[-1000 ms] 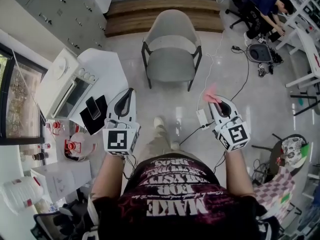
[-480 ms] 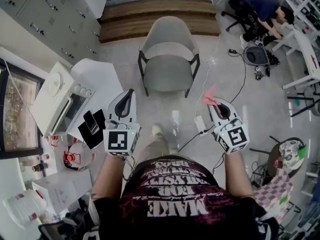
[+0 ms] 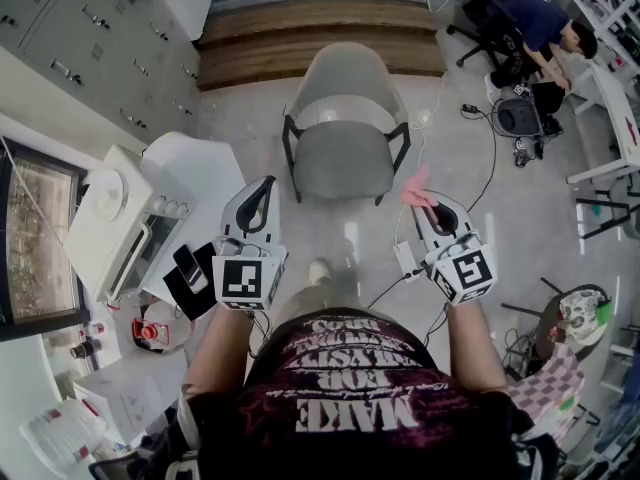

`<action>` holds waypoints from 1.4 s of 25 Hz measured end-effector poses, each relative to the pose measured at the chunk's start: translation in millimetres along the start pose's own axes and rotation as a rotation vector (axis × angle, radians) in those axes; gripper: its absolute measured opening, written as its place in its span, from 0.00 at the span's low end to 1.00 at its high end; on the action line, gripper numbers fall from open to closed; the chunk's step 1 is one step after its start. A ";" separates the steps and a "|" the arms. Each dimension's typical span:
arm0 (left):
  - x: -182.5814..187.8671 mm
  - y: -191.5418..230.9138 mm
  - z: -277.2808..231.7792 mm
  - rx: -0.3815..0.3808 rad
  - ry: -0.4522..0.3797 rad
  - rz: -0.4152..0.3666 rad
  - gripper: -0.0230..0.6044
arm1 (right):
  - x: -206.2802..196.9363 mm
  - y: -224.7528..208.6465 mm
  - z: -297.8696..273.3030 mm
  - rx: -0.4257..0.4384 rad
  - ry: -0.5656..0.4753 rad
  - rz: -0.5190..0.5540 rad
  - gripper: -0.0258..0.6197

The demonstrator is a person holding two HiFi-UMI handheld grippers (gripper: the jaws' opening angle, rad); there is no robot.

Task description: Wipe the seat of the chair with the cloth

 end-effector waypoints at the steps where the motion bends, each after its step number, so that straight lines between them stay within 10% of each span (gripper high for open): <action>1: 2.0 5.6 -4.8 -0.004 -0.003 -0.006 0.04 | 5.0 -1.0 -5.6 -0.005 -0.002 0.002 0.09; 35: -5.5 98.7 -108.6 0.017 0.065 0.036 0.05 | 55.5 -45.5 -151.0 0.062 0.040 0.019 0.09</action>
Point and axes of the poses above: the fingertips, and each gripper's own axes: z backward along the fingers, y to its left, x out of its top, the point moved 9 cm from there along z, backward along the fingers, and after that the axes turned 15 degrees about y, right-handed, at the moved point
